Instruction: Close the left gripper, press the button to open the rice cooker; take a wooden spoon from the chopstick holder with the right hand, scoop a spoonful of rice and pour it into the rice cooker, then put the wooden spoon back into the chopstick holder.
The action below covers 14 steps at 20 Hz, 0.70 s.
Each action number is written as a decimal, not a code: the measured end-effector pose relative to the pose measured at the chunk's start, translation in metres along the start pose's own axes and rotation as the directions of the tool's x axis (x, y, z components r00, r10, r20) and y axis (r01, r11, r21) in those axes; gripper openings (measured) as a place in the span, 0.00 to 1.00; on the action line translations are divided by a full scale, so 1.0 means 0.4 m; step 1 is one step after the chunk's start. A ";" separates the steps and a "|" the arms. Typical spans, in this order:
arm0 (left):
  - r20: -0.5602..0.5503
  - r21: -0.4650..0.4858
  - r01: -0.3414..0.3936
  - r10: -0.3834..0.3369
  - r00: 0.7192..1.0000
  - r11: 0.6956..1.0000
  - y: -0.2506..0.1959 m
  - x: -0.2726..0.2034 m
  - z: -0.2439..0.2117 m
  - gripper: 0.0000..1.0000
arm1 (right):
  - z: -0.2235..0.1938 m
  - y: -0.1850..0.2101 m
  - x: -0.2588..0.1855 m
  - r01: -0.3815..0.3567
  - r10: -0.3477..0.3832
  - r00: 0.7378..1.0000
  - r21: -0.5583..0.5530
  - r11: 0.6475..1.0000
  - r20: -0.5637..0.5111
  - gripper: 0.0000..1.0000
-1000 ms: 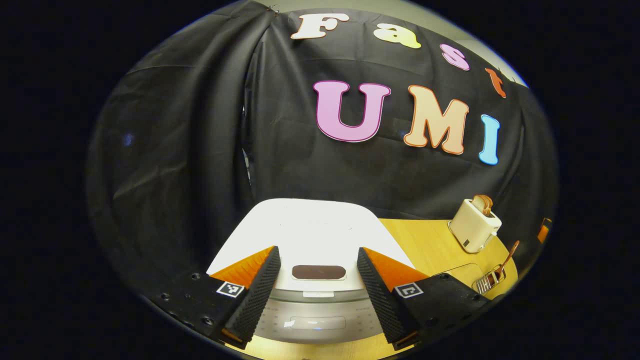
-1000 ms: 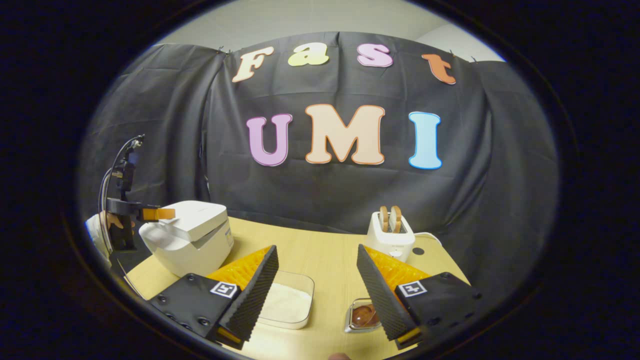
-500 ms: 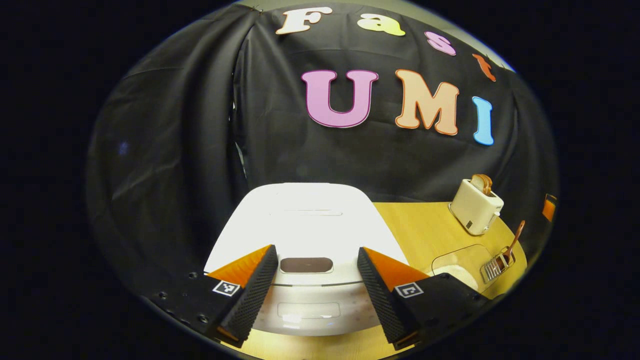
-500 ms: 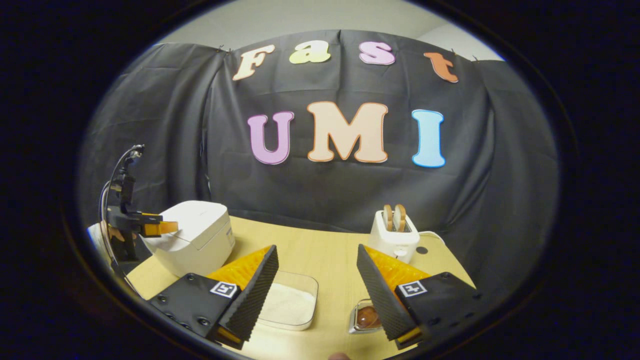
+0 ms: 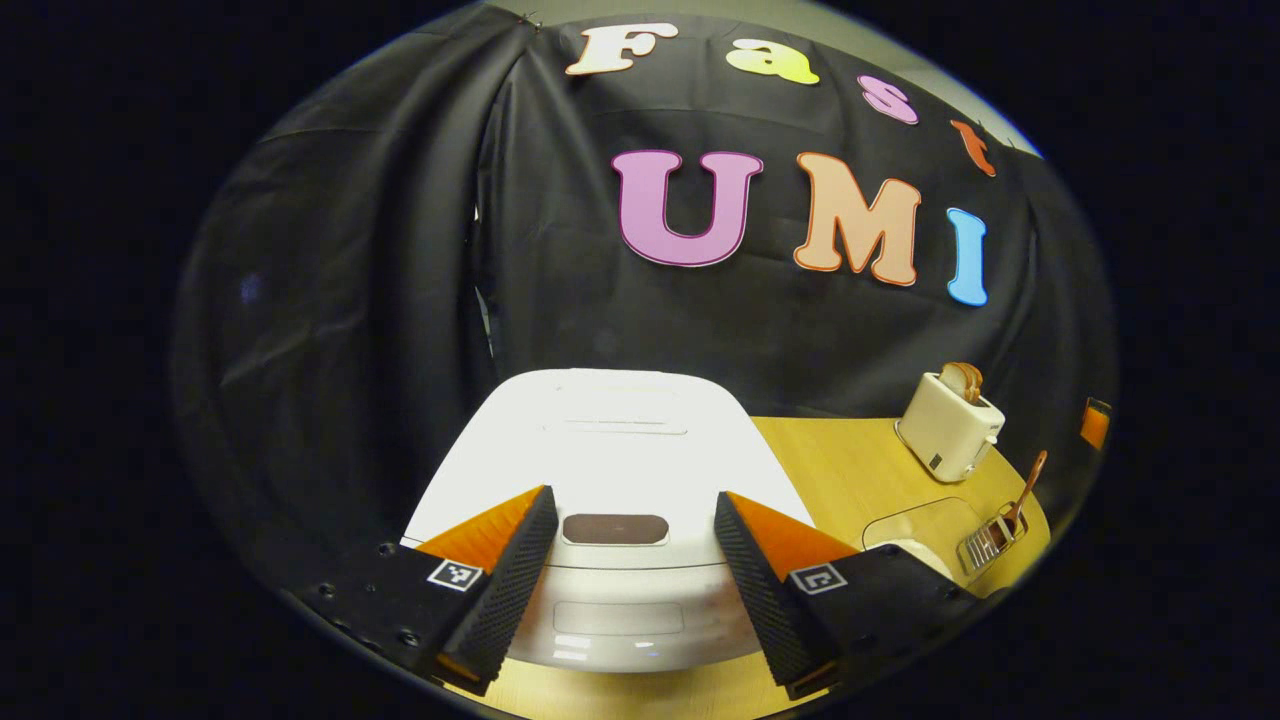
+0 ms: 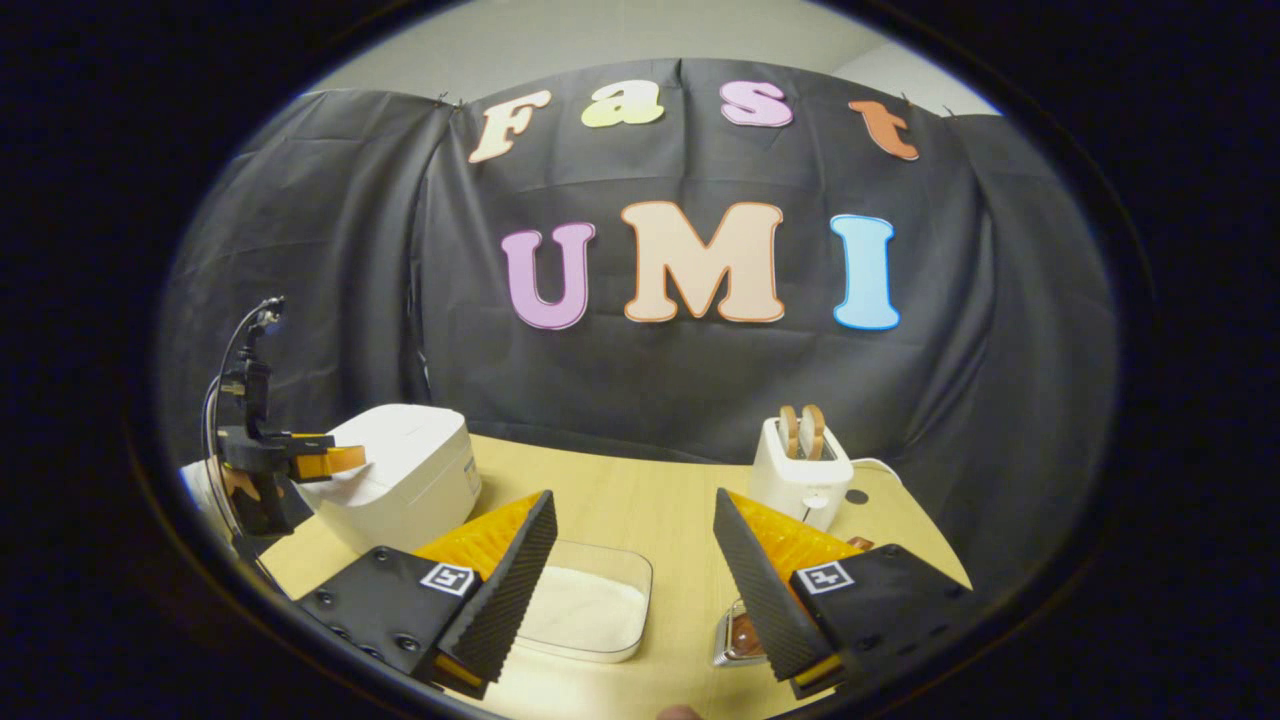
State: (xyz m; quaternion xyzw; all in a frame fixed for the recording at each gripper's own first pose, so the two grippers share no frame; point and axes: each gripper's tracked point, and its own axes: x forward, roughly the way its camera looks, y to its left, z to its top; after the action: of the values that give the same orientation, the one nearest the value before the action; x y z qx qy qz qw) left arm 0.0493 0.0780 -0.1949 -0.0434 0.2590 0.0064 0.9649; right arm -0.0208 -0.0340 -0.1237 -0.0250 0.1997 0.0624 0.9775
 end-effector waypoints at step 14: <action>0.313 0.064 -0.054 0.031 0.949 0.996 -0.057 -0.279 0.194 0.95 | 0.151 0.100 -0.024 -0.037 0.031 0.974 0.026 0.999 0.223 0.99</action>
State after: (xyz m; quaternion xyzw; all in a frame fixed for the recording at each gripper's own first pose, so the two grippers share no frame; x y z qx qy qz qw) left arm -0.0077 0.0630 -0.0704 -0.0015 0.1043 0.0246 0.9942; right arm -0.0112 0.0089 -0.0656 0.0002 0.0903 0.0785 0.9928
